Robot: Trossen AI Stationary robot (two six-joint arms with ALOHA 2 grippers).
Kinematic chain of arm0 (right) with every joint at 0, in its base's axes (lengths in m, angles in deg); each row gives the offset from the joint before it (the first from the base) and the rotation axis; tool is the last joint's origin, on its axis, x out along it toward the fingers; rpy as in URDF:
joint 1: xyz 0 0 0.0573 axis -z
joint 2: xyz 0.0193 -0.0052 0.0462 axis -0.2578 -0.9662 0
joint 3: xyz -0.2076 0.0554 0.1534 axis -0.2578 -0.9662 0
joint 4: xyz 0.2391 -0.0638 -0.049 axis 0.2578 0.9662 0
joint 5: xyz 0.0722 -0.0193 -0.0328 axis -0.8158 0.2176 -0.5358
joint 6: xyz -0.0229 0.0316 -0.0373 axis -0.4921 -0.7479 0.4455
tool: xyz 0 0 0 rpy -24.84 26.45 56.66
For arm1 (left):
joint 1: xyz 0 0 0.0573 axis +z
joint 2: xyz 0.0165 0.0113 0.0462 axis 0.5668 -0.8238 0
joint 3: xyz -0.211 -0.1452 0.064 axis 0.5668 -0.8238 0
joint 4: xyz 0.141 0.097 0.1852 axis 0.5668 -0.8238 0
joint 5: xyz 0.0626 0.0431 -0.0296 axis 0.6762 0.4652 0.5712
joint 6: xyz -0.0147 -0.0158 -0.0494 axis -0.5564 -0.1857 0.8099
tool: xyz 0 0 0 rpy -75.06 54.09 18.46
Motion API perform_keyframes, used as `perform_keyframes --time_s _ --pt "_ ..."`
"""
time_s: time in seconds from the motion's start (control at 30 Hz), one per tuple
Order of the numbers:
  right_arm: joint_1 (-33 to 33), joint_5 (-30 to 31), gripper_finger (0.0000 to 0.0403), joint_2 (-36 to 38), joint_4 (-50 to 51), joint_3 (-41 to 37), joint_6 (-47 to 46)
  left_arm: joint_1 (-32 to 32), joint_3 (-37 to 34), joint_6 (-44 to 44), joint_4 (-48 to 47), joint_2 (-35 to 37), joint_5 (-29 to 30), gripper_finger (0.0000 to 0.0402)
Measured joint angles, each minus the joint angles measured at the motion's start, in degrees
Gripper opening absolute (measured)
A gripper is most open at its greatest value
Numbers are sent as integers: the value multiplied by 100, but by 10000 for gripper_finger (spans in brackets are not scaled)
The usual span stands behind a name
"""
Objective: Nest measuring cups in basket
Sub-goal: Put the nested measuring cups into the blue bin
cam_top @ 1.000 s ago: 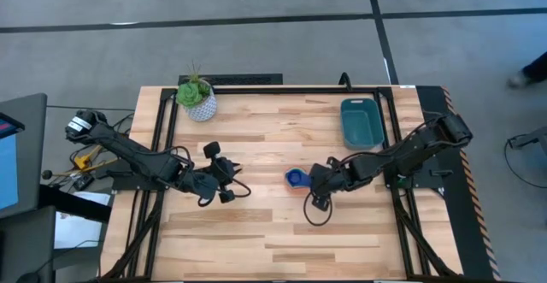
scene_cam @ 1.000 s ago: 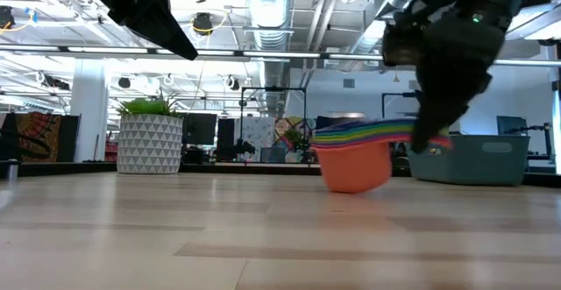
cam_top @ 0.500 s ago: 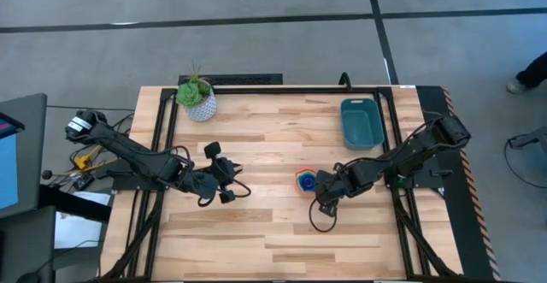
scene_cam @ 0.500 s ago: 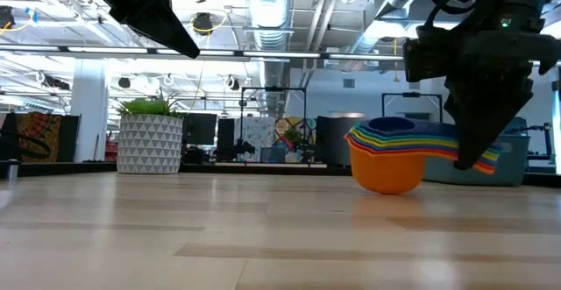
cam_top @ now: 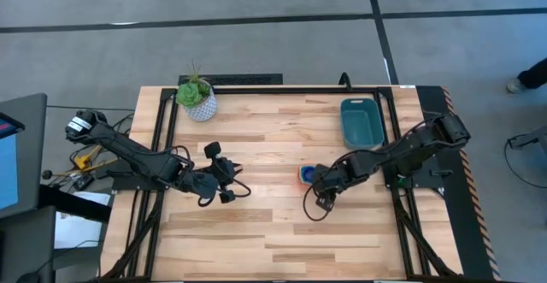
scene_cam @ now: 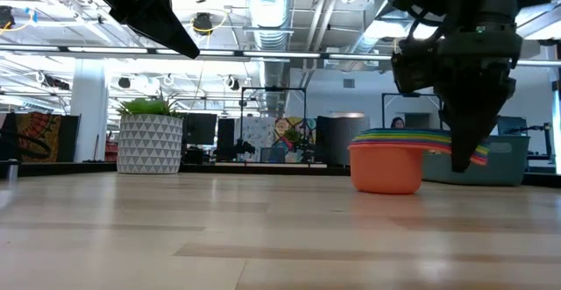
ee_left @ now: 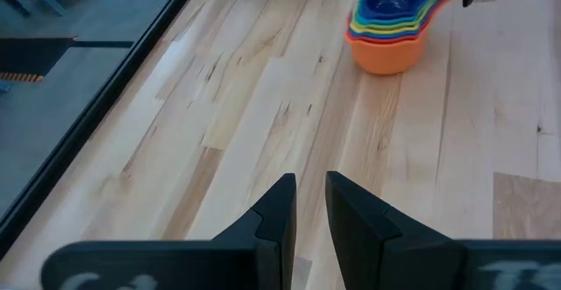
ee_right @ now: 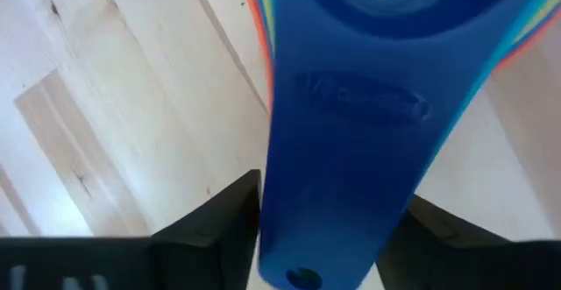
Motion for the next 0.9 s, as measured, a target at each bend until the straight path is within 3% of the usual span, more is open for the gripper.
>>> perform_keyframes --time_s 0.33,0.67,0.9 --pt "209 -676 275 85 75 2 -33 0 0 -62 -9 0 1 54" --pt "644 -840 287 1020 504 -2 154 188 0 -133 -13 0 -101 54" --pt "1489 -841 287 1495 188 6 804 380 -40 -136 130 0 -282 54"
